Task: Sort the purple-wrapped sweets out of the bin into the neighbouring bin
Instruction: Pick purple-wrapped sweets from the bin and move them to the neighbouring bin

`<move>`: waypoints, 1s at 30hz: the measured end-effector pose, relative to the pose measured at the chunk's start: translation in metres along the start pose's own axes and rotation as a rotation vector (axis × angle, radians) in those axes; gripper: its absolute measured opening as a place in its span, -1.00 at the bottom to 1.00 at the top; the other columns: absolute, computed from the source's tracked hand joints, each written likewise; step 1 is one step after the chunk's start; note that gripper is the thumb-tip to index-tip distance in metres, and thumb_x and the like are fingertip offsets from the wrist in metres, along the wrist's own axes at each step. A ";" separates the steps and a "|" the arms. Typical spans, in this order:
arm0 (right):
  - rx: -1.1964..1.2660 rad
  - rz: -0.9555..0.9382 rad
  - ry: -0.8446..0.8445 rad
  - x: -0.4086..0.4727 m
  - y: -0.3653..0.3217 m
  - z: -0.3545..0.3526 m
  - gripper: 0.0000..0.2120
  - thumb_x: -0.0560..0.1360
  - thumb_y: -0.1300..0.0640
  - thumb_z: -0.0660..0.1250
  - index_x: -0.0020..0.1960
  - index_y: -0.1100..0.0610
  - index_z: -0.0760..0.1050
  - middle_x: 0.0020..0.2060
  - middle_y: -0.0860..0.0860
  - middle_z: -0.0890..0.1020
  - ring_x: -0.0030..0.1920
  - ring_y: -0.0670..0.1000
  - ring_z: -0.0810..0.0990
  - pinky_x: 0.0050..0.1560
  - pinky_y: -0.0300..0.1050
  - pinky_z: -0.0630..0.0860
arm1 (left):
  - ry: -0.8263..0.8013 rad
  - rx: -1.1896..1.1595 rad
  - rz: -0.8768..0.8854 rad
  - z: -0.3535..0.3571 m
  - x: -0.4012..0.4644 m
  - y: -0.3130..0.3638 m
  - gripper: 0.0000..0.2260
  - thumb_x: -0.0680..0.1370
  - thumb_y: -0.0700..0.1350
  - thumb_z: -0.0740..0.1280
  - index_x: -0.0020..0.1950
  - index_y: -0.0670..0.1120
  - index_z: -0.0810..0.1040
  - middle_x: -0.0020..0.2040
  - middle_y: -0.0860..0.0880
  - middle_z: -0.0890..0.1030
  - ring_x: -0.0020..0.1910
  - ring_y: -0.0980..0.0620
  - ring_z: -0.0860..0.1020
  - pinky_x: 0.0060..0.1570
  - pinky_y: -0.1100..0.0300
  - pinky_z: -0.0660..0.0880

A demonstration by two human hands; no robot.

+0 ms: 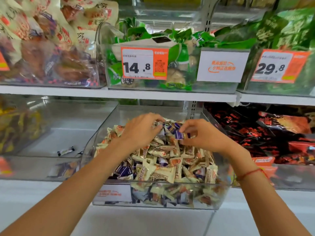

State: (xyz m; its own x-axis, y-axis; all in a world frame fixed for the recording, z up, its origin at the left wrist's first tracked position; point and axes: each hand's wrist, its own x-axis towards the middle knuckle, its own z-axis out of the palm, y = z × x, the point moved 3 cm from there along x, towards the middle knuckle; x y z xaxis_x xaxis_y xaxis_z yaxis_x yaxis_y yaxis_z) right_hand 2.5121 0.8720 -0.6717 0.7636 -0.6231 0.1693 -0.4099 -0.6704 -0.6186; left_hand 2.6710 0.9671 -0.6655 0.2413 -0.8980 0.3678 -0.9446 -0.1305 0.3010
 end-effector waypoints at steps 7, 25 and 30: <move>0.000 0.133 -0.077 -0.004 0.011 0.000 -0.62 0.58 0.14 0.28 0.38 0.14 0.38 0.15 0.10 0.61 0.11 0.04 0.60 0.09 -0.18 0.50 | -0.483 0.344 0.046 0.035 0.032 0.002 -0.58 0.61 -0.06 0.21 0.47 0.10 0.28 0.41 -0.10 0.40 0.28 -0.12 0.44 0.08 0.06 0.42; -0.523 -0.014 0.181 0.053 0.002 0.024 -0.59 0.61 0.13 0.20 0.44 -0.08 0.33 0.23 0.07 0.58 0.13 0.12 0.58 0.07 0.04 0.53 | 0.285 0.058 0.082 -0.007 -0.089 -0.054 -0.80 0.39 0.05 0.40 0.00 0.17 0.65 -0.12 0.22 0.64 -0.32 0.43 0.43 -0.34 0.64 0.18; -0.796 0.013 -0.148 0.073 0.001 0.040 -0.55 0.59 0.11 0.26 0.45 -0.12 0.32 0.38 0.05 0.44 0.38 0.14 0.38 0.29 0.07 0.38 | 0.259 0.077 0.038 -0.006 -0.096 -0.053 -0.79 0.48 -0.03 0.41 0.10 0.15 0.61 -0.04 0.15 0.66 -0.19 0.24 0.62 -0.24 0.32 0.57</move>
State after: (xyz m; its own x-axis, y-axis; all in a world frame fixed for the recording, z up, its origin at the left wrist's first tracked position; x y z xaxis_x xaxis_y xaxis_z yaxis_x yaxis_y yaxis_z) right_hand 2.5869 0.8419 -0.6904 0.7917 -0.6103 0.0278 -0.6087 -0.7841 0.1213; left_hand 2.6997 1.0626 -0.7115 0.2444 -0.7667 0.5937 -0.9660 -0.1391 0.2180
